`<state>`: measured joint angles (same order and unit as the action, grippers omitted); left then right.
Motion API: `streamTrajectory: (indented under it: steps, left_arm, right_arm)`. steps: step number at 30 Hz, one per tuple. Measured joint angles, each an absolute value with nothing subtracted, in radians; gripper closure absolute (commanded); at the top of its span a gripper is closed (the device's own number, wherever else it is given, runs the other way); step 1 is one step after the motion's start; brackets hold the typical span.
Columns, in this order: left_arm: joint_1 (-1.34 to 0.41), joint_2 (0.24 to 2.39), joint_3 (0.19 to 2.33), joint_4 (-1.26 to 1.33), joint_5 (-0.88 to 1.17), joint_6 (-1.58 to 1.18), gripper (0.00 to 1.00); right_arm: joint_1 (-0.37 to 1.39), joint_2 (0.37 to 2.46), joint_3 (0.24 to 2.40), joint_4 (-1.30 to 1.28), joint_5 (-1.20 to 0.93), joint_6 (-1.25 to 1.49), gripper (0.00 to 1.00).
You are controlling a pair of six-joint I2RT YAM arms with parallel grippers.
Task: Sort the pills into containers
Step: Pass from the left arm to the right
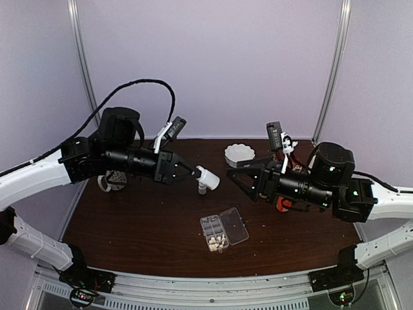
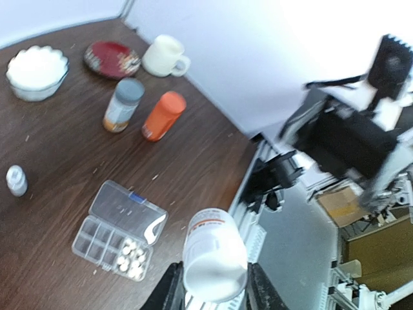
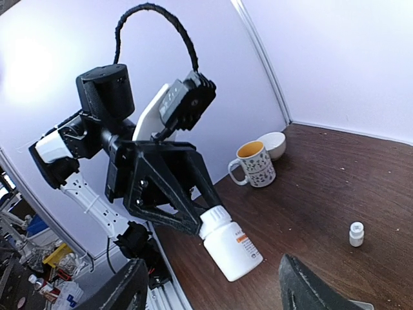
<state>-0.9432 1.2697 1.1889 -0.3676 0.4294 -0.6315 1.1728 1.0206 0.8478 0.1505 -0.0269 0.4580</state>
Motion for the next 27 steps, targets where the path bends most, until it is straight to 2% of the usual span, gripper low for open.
streamTrajectory:
  steps: [6, 10, 24, 27]
  left_arm:
    - [-0.941, 1.224, 1.241, -0.299, 0.525, -0.649, 0.85]
    - [-0.941, 1.204, 1.248, -0.269, 0.563, -0.661, 0.85]
    - [-0.941, 1.188, 1.25, -0.231, 0.622, -0.696, 0.88]
    - [-0.941, 1.179, 1.25, -0.22, 0.627, -0.706, 0.88]
  right_arm:
    - [1.173, 1.04, 0.848, 0.241, -0.123, 0.441, 0.27]
    - [1.173, 1.079, 0.846, 0.326, -0.185, 0.411, 0.3]
    - [1.174, 1.172, 0.883, 0.428, -0.291, 0.336, 0.51]
    - [1.174, 1.171, 0.882, 0.455, -0.292, 0.335, 0.59]
